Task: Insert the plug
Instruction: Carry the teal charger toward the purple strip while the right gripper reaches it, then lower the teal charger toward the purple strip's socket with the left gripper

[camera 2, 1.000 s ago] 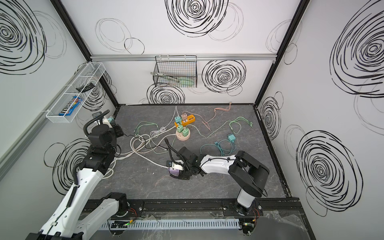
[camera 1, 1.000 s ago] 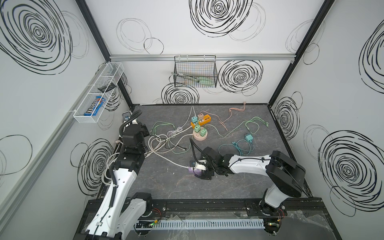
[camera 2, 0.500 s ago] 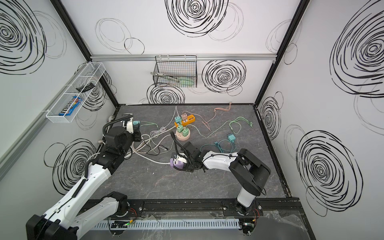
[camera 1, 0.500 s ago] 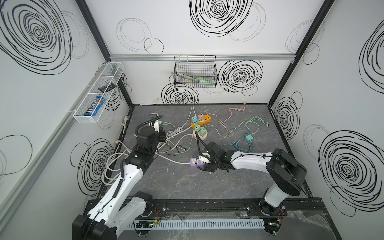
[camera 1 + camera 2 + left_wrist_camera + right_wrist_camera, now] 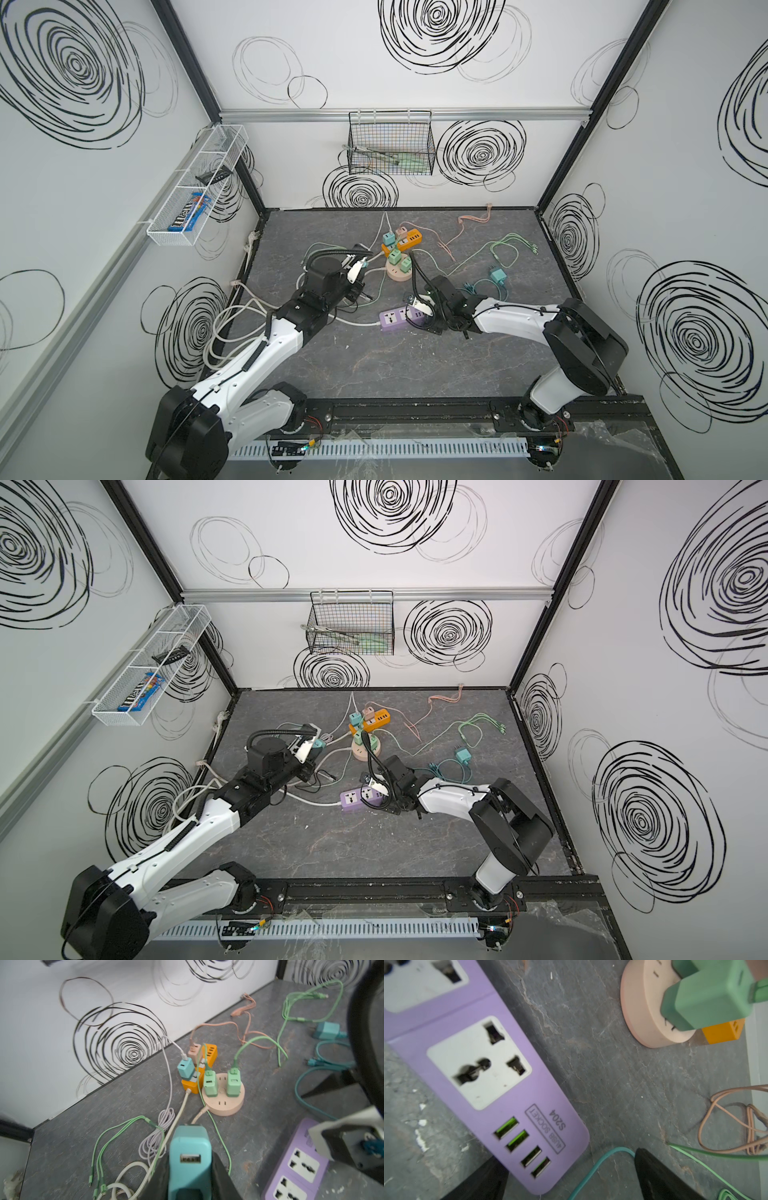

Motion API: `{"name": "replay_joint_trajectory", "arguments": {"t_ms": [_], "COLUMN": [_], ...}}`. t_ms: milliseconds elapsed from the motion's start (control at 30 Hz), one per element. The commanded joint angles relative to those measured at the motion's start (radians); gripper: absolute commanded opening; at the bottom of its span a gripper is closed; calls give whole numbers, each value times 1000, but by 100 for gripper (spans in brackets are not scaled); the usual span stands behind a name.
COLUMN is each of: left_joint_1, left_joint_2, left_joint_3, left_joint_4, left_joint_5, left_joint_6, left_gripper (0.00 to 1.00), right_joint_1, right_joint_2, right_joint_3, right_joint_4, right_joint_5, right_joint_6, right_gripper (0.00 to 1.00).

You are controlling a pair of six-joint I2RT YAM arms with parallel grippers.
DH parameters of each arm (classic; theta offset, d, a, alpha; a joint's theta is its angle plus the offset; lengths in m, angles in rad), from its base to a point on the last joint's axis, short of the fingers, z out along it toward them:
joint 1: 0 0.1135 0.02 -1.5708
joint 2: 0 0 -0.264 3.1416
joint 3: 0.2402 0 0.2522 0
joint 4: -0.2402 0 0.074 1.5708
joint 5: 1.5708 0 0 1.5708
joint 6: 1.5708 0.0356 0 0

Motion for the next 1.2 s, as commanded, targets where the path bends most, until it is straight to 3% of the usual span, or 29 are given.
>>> {"name": "replay_joint_trajectory", "arguments": {"t_ms": [0,100,267,367,500,667,867,1033,1167], "left_joint_1": [-25,-25,-26,-25,-38,-48,-66,-67,-67], "left_joint_2": [40,81,181,266,365,396,400,408,417], "left_joint_3": [48,96,204,297,379,406,373,335,312], "left_joint_4": [-75,-155,-351,-463,-553,-592,-597,-560,-530], "left_joint_5": [47,69,219,294,301,338,426,434,426], "left_joint_6": [149,167,252,260,261,269,303,307,305], "left_gripper": [0,0,0,0,0,0,0,0,0], "right_joint_1": [4,3,3,3,1,-8,-22,-24,-23], "right_joint_2": [-96,-165,-286,-388,-520,-666,-712,-722,-717], "right_joint_3": [-35,-59,-98,-152,-232,-329,-328,-336,-335], "right_joint_4": [40,59,102,191,314,435,385,376,369], "right_joint_5": [-56,-82,-89,-64,21,79,136,73,95], "right_joint_6": [6,63,202,303,443,546,638,614,625], "right_gripper": [97,97,97,97,97,97,97,97,97]}}
